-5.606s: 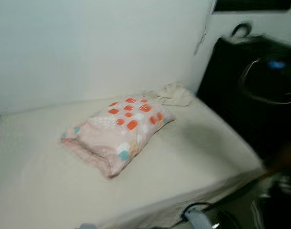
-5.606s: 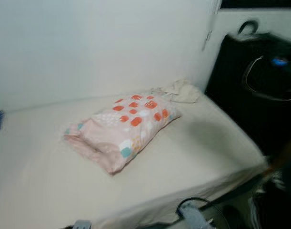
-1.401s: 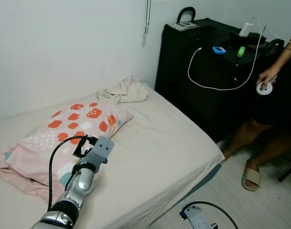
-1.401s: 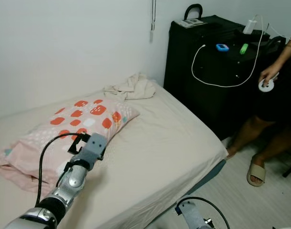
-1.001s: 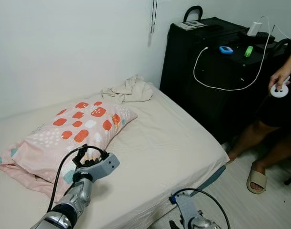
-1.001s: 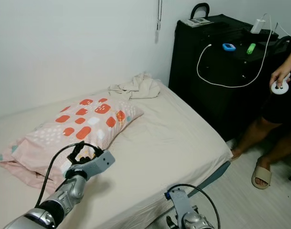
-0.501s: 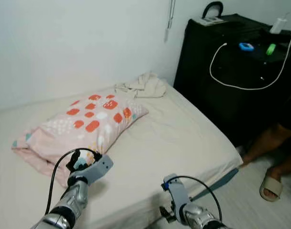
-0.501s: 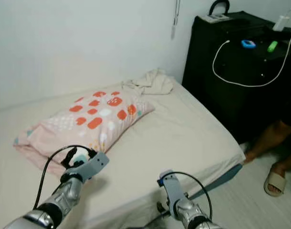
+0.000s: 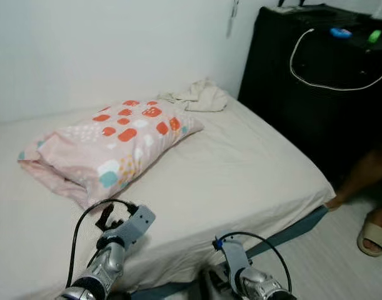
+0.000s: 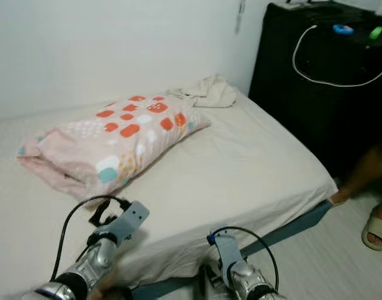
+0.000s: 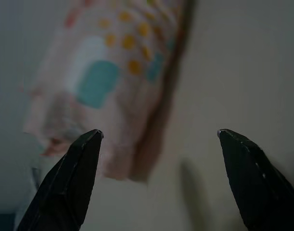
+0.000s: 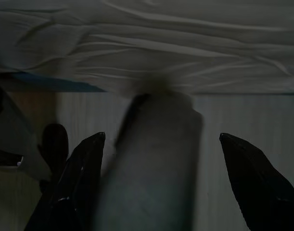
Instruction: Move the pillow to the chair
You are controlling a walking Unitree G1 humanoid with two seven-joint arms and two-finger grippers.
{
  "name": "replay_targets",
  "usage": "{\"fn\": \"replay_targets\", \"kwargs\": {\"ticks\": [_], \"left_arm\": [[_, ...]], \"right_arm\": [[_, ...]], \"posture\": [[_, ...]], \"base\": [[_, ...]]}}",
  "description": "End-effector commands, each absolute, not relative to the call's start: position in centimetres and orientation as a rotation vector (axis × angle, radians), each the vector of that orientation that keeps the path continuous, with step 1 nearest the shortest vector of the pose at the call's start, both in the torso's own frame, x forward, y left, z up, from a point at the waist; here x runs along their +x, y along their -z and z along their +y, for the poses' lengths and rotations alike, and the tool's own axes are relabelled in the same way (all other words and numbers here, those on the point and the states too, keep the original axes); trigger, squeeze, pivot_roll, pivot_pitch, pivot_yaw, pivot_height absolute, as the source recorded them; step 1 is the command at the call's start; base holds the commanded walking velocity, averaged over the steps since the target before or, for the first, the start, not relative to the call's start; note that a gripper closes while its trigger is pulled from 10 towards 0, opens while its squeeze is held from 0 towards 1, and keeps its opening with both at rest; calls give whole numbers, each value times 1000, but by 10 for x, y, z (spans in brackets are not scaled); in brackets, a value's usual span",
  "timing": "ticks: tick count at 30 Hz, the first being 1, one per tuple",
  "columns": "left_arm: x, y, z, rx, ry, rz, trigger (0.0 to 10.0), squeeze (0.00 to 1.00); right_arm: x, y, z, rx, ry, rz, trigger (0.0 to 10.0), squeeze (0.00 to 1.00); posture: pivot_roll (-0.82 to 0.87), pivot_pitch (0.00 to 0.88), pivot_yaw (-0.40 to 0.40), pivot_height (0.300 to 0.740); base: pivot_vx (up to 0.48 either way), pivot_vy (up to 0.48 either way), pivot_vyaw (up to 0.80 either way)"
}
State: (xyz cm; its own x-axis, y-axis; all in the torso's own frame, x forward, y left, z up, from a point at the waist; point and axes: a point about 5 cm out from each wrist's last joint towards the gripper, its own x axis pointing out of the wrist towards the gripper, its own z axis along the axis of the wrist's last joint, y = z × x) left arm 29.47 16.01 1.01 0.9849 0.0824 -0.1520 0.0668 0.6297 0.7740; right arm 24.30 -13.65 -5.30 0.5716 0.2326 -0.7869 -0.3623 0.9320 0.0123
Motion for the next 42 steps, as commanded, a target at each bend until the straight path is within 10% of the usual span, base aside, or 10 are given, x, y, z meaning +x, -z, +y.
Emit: {"fn": "replay_targets", "kwargs": {"ticks": [1, 42], "left_arm": [[305, -25, 155, 906, -12, 86, 10000, 0], [354, -97, 99, 1105, 119, -260, 10000, 0]], "right_arm": [[238, 57, -133, -138, -356, 917, 10000, 0], [199, 68, -55, 54, -462, 881, 10000, 0]], "posture": [[-66, 85, -7, 606], [-79, 506, 209, 606]], "base": [[0, 0, 0], [0, 0, 0]]}}
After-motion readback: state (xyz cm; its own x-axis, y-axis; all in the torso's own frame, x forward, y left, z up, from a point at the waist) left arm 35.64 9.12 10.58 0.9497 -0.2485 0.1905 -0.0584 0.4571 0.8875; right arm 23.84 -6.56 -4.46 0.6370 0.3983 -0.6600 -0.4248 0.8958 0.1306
